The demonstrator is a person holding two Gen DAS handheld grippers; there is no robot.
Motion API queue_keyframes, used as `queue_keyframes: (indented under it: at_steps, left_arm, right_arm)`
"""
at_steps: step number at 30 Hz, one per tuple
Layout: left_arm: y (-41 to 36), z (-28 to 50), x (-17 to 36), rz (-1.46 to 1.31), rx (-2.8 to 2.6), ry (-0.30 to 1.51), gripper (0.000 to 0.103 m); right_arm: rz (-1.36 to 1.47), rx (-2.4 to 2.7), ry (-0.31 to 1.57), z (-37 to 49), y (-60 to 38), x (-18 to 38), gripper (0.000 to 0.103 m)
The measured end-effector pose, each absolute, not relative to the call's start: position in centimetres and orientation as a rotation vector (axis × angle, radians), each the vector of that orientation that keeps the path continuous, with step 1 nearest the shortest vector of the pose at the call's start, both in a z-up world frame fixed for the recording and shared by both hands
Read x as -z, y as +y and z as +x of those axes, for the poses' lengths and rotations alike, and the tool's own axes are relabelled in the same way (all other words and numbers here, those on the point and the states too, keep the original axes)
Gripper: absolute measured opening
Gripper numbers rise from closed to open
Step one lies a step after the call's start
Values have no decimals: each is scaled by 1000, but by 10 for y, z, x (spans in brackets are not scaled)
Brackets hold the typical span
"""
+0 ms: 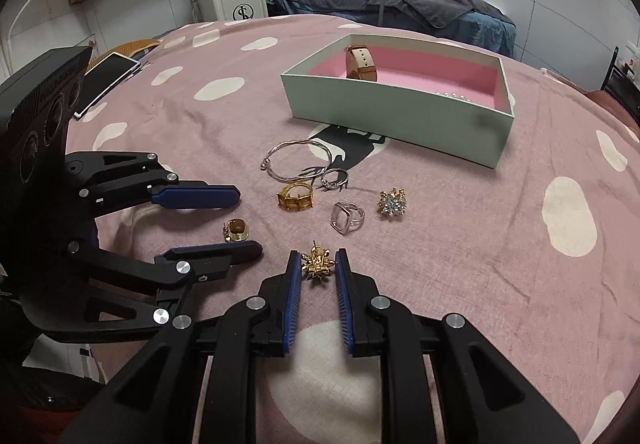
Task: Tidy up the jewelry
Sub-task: 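Grasp the gold flower earring with the right tool while the left tool grasps a small gold earring, then carry both gold earrings in the tools over the pink box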
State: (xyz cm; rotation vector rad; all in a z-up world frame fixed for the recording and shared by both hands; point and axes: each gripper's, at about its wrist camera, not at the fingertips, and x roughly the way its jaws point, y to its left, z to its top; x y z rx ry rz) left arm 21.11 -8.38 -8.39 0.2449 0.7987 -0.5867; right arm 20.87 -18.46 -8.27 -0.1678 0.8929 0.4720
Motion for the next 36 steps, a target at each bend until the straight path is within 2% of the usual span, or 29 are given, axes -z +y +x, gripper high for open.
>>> queue_keyframes:
  at_steps: [1,10,24,36]
  left_arm:
    - [-85,212,84,241,595,802,31]
    - [-87,207,82,233,595,795,14]
    - [-70,200,70,163,568,751,13]
    - [-49,200,36,106,562,685,13]
  right_arm:
    - [-166,-472,893,208,-185,83,17]
    - [-153,-470,890,207,-185,83,17]
    - [-143,-464,881,202,-188,81,17]
    - [-145,-466,834,197,-192,61,17]
